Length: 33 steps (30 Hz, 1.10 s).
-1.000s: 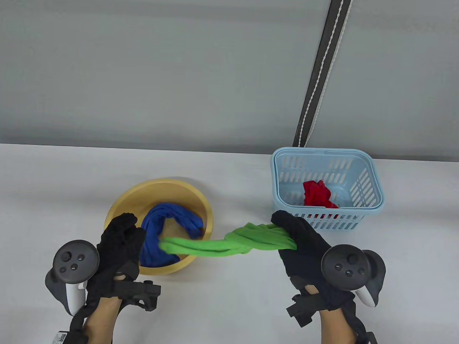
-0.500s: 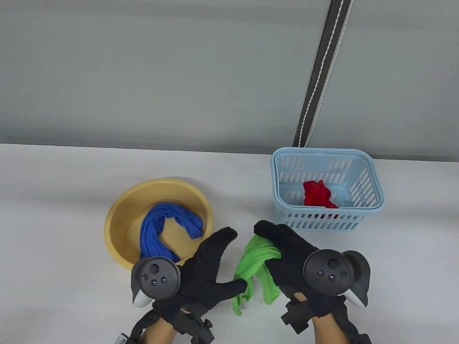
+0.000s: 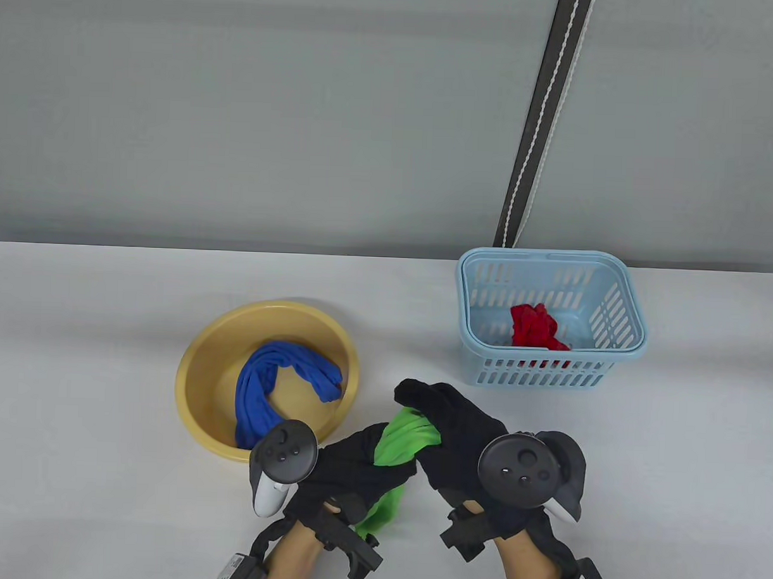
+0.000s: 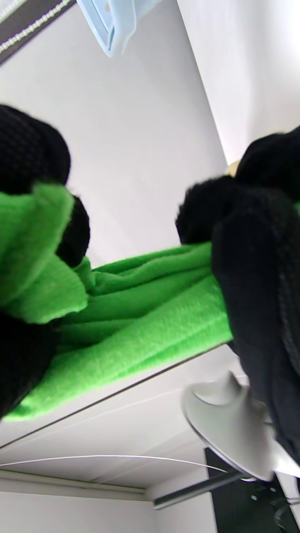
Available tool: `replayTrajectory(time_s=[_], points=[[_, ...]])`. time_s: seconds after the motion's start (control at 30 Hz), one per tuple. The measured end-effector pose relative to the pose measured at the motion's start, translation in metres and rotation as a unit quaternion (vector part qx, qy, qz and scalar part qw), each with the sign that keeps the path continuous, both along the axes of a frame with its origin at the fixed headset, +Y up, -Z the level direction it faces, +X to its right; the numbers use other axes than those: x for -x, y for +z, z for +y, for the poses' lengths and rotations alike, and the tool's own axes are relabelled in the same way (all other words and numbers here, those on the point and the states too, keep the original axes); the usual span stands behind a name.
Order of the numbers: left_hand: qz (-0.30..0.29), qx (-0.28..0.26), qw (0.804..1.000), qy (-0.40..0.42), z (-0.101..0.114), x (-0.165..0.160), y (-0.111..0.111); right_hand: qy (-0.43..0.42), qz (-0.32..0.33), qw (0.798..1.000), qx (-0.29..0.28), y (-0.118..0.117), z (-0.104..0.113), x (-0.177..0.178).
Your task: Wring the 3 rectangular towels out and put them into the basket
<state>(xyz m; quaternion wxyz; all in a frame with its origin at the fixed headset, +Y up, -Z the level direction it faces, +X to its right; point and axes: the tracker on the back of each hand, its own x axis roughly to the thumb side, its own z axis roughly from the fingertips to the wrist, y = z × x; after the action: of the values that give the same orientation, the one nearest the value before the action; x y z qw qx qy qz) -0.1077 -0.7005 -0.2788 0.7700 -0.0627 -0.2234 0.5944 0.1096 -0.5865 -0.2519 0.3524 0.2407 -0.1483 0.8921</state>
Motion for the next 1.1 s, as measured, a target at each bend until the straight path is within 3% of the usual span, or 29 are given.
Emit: replayTrajectory(time_s=[0.17,0.33,0.4,0.57,0.7,0.87,1.1], points=[[0.032,-0.001,0.998,0.062,0.003,0.022,-0.005,-0.059,-0.026,0.998,0.006,-0.010,-0.008,-0.024],[0.022,0.025,0.988,0.150,0.002,0.040,-0.007,-0.063,-0.038,0.996,0.043,-0.021,-0.046,-0.037],[0.027,0.036,0.979,0.201,0.003,0.042,-0.007,-0.053,-0.031,0.996,0.069,-0.022,-0.066,-0.038],[0.050,0.059,0.947,0.312,0.000,0.043,0.001,-0.017,0.026,0.993,0.117,-0.026,-0.093,-0.017],[0.059,0.048,0.940,0.333,0.001,0.052,0.005,0.037,0.073,0.987,0.141,-0.025,-0.108,0.009],[0.068,0.019,0.950,0.305,0.005,0.054,0.016,0.092,0.100,0.978,0.156,-0.019,-0.130,0.027],[0.087,-0.010,0.942,0.324,0.013,0.071,0.018,0.168,0.099,0.953,0.231,-0.029,-0.124,0.003]])
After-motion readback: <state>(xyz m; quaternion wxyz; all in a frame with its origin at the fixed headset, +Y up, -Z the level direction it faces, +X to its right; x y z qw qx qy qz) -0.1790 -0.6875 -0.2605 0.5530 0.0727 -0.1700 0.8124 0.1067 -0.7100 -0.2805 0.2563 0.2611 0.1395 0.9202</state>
